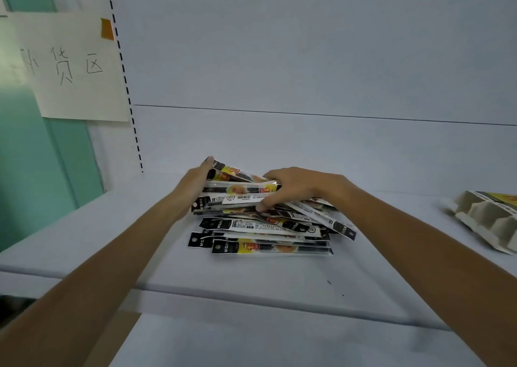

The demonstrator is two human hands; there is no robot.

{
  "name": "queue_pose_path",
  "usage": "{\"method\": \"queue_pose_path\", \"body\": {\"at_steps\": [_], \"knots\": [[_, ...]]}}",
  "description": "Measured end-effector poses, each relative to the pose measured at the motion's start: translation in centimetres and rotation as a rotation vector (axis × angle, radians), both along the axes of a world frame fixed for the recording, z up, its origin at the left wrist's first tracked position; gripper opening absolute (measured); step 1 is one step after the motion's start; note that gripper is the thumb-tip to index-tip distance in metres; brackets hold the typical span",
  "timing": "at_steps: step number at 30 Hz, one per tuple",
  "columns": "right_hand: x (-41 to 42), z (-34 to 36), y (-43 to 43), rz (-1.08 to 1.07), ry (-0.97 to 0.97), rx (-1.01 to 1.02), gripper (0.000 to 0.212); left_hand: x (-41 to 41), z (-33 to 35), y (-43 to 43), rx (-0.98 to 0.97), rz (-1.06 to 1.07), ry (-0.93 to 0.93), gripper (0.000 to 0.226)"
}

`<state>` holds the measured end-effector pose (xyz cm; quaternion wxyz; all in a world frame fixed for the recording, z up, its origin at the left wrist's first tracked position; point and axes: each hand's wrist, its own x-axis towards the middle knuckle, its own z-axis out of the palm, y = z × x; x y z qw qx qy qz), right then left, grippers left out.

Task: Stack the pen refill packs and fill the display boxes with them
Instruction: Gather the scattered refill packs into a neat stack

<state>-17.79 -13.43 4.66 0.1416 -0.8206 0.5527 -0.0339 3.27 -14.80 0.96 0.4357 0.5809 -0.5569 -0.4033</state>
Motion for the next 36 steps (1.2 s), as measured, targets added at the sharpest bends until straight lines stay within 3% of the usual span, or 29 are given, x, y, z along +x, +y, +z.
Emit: {"method": "queue_pose_path", "body": {"at_steps": [3,6,8,11,14,17,20,25,30,33,36], "knots": [[-0.6,0.1,1.0,0.025,-0.108,-0.01,0.074,-0.5,0.0,0.5,-0.161,0.08,-0.067,0.027],[-1.6,-0.1,1.8,0.021,-0.169,-0.038,0.062,-0.3,-0.3,0.6,-0.291,0.147,-0.037,0.049],[-3.0,-0.1,2.4,-0.031,-0.269,-0.076,0.056,-0.4,-0.5,0.6,-0.317,0.071,-0.141,0.049],[-6.7,-0.3,2.6,-0.302,-0.465,-0.204,0.054,-0.2,-0.9,0.2,-0.265,0.075,-0.295,0.039],[-11.7,-2.1,2.4,-0.671,-0.381,-0.231,0.055,1.1,-1.2,-0.5,-0.156,0.188,-0.24,0.05],[-14.1,-4.9,2.2,-0.796,-0.292,-0.136,0.049,2.1,-1.9,-0.7,-0.057,0.172,-0.233,0.055],[-13.3,-6.0,2.2,-0.785,-0.306,-0.141,0.046,1.9,-2.5,-0.9,-0.051,0.092,-0.337,0.055],[-9.7,-6.0,0.6,-0.526,-0.377,-0.126,0.047,0.6,-2.1,-1.3,-0.032,-0.034,-0.382,0.059],[-8.1,-6.3,-1.8,-0.335,-0.364,-0.132,0.029,1.1,-2.0,-1.7,-0.055,-0.12,-0.379,0.055],[-8.4,-5.8,-2.3,-0.326,-0.364,-0.158,0.032,2.4,-2.0,-3.1,-0.111,0.0,-0.353,0.056],[-9.2,-5.7,-2.8,-0.464,-0.402,-0.223,0.034,3.5,-2.3,-5.0,-0.058,0.038,-0.258,0.058]]}}
